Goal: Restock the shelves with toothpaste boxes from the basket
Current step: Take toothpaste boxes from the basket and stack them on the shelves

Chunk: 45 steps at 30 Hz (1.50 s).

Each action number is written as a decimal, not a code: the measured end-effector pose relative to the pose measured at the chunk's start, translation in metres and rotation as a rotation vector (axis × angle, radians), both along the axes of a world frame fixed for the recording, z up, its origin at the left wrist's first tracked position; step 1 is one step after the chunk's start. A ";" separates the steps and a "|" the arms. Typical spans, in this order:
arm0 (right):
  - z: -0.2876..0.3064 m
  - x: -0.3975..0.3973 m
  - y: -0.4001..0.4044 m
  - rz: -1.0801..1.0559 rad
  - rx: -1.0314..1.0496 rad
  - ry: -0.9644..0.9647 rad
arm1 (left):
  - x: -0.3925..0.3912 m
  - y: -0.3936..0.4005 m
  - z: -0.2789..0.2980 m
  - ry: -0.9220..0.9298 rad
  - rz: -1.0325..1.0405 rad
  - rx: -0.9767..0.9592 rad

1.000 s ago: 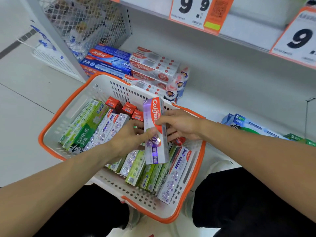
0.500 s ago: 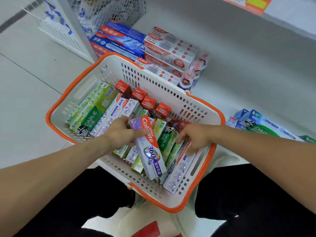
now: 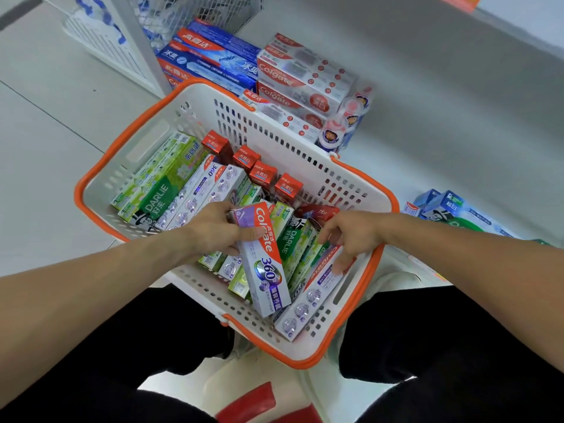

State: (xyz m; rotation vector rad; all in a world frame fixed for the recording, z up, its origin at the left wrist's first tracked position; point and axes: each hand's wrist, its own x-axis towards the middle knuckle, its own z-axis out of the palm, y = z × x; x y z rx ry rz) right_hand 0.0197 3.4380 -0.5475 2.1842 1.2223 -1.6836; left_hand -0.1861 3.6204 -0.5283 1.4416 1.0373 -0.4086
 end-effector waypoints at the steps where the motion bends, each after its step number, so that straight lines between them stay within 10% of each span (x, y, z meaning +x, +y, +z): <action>1: 0.000 0.001 0.000 0.007 -0.014 -0.014 | 0.000 -0.001 0.000 -0.003 -0.008 -0.002; 15: 0.053 0.005 0.017 -0.396 0.274 0.239 | 0.006 0.001 0.017 -0.140 0.009 -0.128; 25: 0.048 -0.002 0.020 -0.875 0.371 0.810 | 0.010 -0.011 0.029 -0.266 0.049 -0.281; 37: 0.071 -0.034 0.049 -1.293 0.652 0.760 | 0.022 -0.008 0.052 -0.463 0.282 -0.220; 45: 0.131 -0.036 0.063 -1.113 0.813 0.573 | 0.044 0.015 0.115 -0.662 0.482 -0.094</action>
